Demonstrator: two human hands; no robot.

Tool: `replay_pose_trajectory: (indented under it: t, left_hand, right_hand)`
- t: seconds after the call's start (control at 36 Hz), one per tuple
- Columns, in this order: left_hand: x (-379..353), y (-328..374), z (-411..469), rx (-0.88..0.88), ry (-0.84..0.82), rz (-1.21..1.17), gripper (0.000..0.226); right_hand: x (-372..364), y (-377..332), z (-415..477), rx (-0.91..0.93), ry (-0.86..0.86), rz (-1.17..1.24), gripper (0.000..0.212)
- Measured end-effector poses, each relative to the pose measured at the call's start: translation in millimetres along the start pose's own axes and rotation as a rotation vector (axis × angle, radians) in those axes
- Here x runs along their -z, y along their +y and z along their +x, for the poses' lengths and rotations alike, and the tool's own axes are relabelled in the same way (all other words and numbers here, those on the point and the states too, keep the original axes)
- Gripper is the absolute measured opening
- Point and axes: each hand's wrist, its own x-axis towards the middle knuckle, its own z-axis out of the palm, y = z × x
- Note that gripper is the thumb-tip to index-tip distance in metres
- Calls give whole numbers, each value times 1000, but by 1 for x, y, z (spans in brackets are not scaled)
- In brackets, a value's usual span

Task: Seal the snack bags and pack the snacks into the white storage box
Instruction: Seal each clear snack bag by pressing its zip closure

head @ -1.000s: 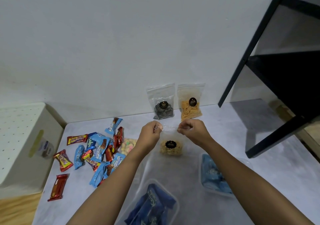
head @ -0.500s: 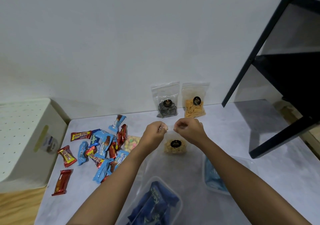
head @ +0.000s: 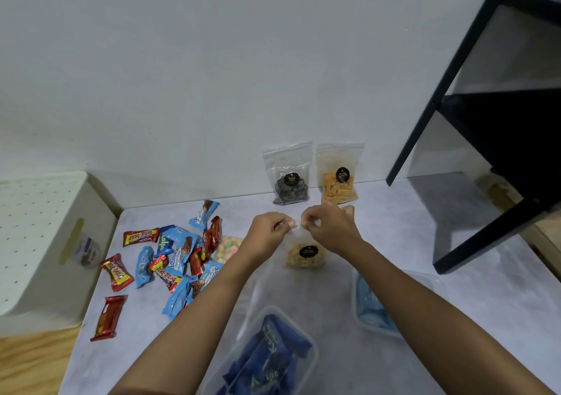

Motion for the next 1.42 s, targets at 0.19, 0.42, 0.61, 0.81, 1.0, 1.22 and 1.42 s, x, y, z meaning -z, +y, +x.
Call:
replay_pose_trajectory:
  t: [0.19,0.42,0.61,0.81,1.0,1.22,1.42]
  left_hand:
    - [-1,-4,-4,28,90,-92,11]
    - [-4,-10,-1,84,95,-186,9]
    - [-7,-8,0,70,97,-198,8]
    - [-6,-11,-2,51,117,-197,8]
    - [-2,-11,-1,78,15,-225,13]
    - [-1,-5,-2,59,-40,-243,19]
    - [-2,0,-7,-9,40,-140,14]
  right_hand:
    - [14,14,-2,-128,-58,257,6]
    - [25,40,-11,-182,-36,458,8]
    - [15,41,-13,-201,-15,474,18]
    - [14,38,-9,-226,-78,430,11]
    - [16,31,-7,-160,-110,201,4]
    - [12,21,-7,-69,-140,102,3]
    - [10,27,-13,-83,-43,237,2]
